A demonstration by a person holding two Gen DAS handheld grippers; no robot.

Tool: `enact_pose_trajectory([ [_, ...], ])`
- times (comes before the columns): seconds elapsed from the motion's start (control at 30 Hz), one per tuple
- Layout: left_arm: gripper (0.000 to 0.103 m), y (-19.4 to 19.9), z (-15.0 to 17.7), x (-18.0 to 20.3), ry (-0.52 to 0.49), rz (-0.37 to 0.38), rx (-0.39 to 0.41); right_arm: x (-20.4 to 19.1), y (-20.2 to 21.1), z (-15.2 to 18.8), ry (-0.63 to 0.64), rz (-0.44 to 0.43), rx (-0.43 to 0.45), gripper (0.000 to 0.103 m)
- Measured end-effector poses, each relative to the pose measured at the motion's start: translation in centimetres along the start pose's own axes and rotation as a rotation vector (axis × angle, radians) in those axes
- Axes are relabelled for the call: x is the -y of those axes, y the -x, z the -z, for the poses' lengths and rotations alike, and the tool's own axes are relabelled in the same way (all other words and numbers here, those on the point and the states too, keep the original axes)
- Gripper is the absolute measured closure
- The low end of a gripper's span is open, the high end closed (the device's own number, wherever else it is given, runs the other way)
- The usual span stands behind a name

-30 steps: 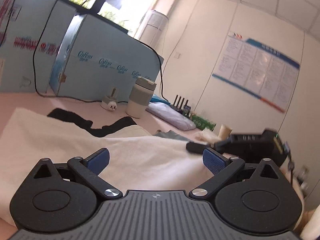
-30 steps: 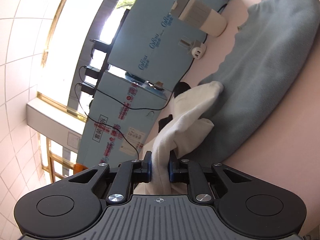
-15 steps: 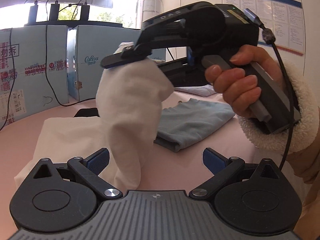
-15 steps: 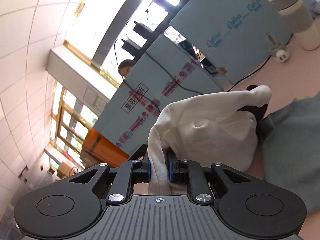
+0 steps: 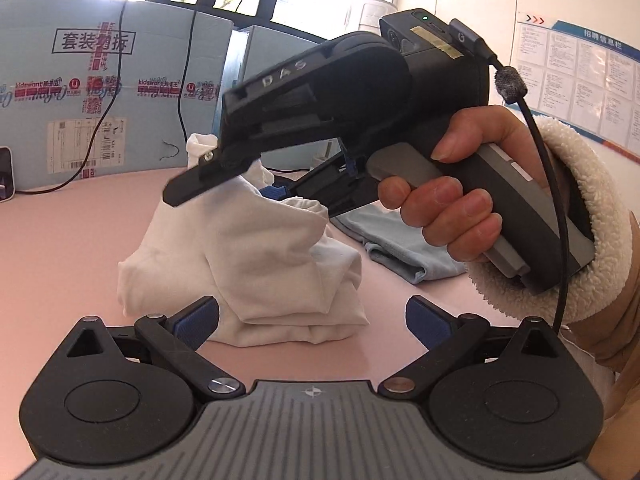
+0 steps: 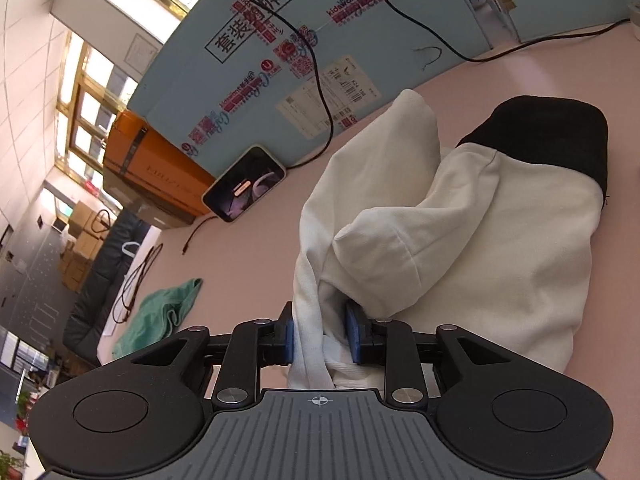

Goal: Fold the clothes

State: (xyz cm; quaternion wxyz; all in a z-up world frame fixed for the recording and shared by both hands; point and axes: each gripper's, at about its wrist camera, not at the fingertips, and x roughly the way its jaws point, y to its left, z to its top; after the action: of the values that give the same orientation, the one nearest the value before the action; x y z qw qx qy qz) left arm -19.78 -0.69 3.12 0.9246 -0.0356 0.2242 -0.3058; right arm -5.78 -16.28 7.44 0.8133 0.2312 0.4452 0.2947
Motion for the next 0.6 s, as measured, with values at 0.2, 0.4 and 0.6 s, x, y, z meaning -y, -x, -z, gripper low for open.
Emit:
enact_pose_trajectory([
  [0.2,0.003,-0.3,-0.1,-0.4,0.022,-0.009,-0.010,-2.9,0.7,-0.3,0.121,-0.014,0.005,0.033],
  [0.4,0.003,-0.3,-0.1,-0.8,0.032,-0.021,-0.010,-3.4,2.7,-0.8,0.154,-0.065,0.032,0.032],
  [0.6,0.003,0.1,-0.5,-1.4,0.081,-0.068,0.042,-4.3,6.0,-1.8,0.199,-0.185,0.136,0.029],
])
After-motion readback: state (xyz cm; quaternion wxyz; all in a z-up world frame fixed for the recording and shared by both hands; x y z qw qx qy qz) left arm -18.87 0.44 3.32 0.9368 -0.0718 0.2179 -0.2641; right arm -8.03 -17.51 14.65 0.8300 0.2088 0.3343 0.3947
